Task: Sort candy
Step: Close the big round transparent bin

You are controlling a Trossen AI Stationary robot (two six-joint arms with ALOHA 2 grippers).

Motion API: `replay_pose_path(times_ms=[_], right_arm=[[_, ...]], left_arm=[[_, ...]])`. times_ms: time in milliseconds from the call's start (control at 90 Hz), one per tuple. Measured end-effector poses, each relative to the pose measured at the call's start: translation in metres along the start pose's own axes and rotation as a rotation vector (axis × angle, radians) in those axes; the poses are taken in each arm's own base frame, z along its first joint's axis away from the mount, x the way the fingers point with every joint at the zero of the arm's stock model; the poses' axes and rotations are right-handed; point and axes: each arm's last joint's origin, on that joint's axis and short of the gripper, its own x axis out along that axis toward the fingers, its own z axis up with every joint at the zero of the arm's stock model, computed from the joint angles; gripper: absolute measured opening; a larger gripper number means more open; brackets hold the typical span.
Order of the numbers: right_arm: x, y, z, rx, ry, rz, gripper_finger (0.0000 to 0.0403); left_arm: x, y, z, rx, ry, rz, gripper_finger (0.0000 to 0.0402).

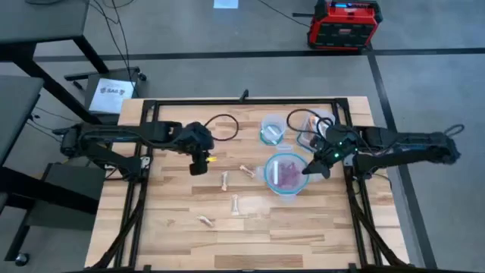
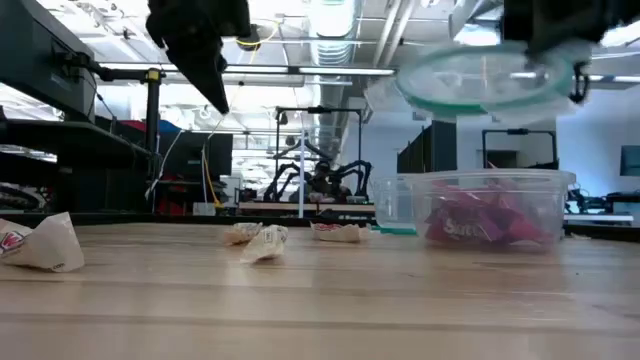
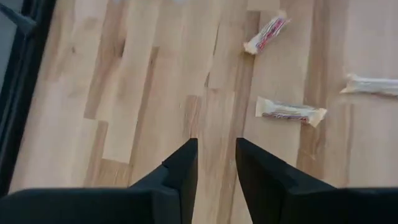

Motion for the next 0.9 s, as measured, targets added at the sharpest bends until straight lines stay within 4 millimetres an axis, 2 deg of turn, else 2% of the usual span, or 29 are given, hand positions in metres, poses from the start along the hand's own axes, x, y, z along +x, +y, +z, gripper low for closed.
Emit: replay_pose_path(times_ms=[189,289,389,678,900], right_arm=[[0.015,-0.055,-0.012,0.134,0.007,0.163,0.0014],[0.015,-0.074,-0.016,0.176,-0.002,0.229,0.0014],[0.013,-0.09,-0.021,0.242,-0.009,0.224,0.0014],[0.012,-0.113,-0.03,0.33,-0.017,0.227,0.0014],[0.015,-0.114,-0.033,0.345,0.013,0.246,0.0016]], left_arm=[[0.026,-0.006,-0.001,0.022,0.103,-0.005,0.0094],[0.036,-0.008,-0.004,0.036,0.167,-0.005,0.0094],[0.043,-0.011,-0.007,0.046,0.212,-0.011,0.0094],[0.043,-0.012,-0.006,0.046,0.201,-0.041,0.0094],[0.043,-0.012,-0.005,0.048,0.193,-0.041,0.0094]])
